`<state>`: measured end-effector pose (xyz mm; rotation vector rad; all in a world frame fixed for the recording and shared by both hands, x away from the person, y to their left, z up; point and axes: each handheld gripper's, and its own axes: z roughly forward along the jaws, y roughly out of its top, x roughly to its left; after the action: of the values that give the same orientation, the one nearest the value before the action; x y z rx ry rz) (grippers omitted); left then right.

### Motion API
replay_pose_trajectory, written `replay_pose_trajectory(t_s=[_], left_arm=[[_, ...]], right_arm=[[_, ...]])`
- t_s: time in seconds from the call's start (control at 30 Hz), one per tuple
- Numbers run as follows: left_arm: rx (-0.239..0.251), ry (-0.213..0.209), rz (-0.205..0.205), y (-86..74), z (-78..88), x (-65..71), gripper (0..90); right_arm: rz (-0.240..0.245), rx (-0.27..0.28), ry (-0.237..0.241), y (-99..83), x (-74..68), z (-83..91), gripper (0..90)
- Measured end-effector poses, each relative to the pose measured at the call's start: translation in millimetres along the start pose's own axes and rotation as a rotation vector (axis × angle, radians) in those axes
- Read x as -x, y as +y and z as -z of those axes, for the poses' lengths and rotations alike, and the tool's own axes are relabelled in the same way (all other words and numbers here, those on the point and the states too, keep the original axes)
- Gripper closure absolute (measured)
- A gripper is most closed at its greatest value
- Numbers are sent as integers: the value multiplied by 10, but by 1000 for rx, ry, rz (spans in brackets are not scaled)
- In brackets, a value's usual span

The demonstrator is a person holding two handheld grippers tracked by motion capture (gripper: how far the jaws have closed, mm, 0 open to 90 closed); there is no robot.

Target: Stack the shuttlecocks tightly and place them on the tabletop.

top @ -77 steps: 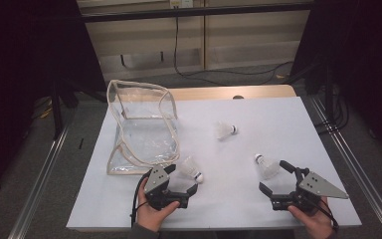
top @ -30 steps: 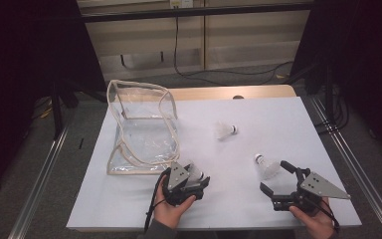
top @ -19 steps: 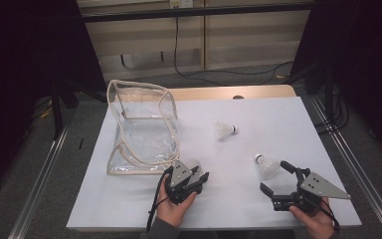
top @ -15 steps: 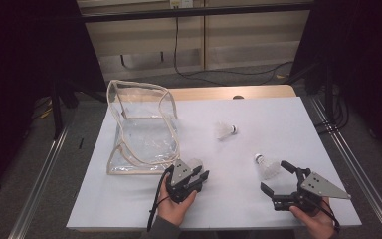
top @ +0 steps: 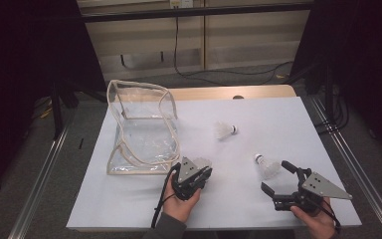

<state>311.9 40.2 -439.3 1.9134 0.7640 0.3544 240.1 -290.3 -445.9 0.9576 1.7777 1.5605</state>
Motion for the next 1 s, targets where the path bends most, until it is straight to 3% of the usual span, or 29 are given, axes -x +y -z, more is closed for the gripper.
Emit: replay_pose_trajectory(t_s=[0.37,1.0], left_arm=[[8,27,16,36,-34,-1,893],[14,84,21,248,-189,-27,893]], right_arm=[[1,2,0,6,2,1,15],[-4,0,5,2,2,5,16]])
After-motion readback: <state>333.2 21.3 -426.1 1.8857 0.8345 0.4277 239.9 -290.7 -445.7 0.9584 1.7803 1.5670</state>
